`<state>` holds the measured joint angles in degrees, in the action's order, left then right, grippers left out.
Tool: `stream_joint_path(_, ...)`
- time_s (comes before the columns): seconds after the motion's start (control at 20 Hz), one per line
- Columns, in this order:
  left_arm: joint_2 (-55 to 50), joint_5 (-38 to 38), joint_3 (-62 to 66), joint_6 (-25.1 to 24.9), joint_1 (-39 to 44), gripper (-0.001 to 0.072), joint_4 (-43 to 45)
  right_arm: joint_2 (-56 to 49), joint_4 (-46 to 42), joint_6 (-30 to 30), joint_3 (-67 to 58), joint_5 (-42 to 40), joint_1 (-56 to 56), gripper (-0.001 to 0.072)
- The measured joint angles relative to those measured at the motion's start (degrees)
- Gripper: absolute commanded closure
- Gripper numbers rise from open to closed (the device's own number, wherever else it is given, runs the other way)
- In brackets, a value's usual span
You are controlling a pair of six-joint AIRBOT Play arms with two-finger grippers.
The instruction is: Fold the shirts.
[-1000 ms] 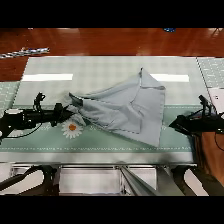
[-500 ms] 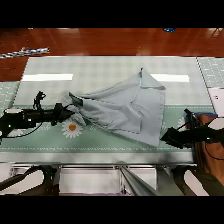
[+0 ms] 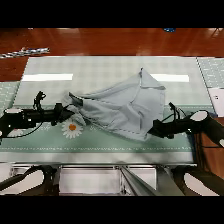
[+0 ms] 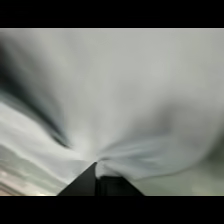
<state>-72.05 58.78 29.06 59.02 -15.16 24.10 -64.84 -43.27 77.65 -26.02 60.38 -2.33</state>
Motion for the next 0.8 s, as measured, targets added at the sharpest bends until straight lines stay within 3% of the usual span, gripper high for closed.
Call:
stream_joint_path(0.2,1.0,5.2,2.5,-2.6,-2.2,0.0683,-4.9,0.1,4.4,-4.5,-9.9,1.6,1.7,0.0683)
stream_joint_path(0.35,4.7,12.5,9.0,-7.4,-6.6,0.0683,-17.1,2.2,2.3,-4.4,-24.2,4.2,0.1,0.0684)
stream_joint_path(0.5,9.3,16.5,19.6,-8.4,-10.7,0.0684,-26.2,3.7,-1.0,-2.9,-42.2,6.8,-2.6,0.0683)
stream_joint_path(0.65,12.6,18.3,34.6,-4.3,-13.2,0.0684,-24.9,4.4,-4.4,-1.2,-60.9,9.2,-4.6,0.0683)
stream_joint_path(0.8,14.8,19.6,50.7,4.4,-14.2,0.0684,-12.4,5.1,-7.3,0.2,-76.3,11.8,-5.4,0.0683)
